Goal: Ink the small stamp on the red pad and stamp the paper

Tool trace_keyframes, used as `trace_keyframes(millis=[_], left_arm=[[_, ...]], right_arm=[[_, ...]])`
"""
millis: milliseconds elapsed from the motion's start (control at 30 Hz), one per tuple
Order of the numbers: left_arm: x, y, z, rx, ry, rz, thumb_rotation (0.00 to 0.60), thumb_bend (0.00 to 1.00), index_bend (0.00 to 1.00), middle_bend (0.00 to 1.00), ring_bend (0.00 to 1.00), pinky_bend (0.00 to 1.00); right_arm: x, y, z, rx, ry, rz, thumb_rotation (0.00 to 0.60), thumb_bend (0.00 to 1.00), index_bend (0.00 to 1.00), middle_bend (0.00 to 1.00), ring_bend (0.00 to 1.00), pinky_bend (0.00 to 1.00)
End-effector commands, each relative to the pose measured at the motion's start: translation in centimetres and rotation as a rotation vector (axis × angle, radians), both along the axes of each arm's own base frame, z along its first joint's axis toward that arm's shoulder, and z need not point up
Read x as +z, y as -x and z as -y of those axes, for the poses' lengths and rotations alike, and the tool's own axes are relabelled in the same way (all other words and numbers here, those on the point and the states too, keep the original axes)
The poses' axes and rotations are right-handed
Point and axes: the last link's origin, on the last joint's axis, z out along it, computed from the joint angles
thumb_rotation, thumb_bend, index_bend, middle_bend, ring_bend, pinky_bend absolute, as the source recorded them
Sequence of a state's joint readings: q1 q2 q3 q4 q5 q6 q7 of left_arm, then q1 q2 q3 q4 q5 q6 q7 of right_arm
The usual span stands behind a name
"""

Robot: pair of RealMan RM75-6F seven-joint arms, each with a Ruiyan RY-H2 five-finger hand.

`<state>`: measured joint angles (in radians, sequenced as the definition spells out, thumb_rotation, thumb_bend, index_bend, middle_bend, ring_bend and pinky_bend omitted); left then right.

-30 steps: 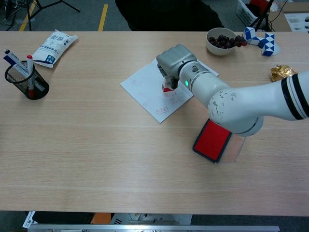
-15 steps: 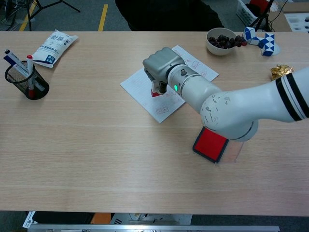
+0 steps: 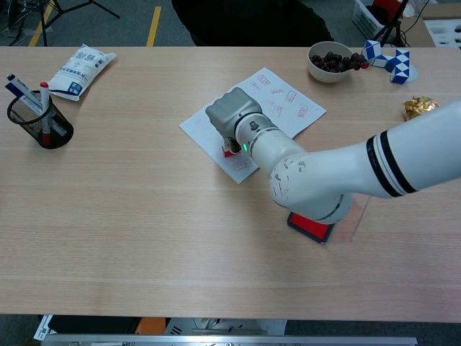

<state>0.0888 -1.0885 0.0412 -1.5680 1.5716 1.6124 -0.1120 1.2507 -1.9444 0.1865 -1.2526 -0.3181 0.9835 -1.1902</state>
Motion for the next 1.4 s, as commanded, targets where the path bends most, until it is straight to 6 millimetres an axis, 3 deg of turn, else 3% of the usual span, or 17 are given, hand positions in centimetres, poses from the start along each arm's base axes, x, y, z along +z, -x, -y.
trace_keyframes(millis=[33,1400], left_arm=[[0.0,0.1,0.0,0.003,0.001,0.000,0.600,0.12,0.00,0.11,0.13,0.09],[0.0,0.3,0.2,0.010,-0.006,0.000,0.600,0.12,0.00,0.11,0.13,0.09]], right_arm=[[-0.6,0.0,-0.2,0.006,-0.004,-0.014,0.600,0.35,0.74,0.56,0.45,0.39],[-1.7,1.4,0.3,-0.018,0.015,-0.036,0.600,0.35,0.77,0.58,0.45,0.39]])
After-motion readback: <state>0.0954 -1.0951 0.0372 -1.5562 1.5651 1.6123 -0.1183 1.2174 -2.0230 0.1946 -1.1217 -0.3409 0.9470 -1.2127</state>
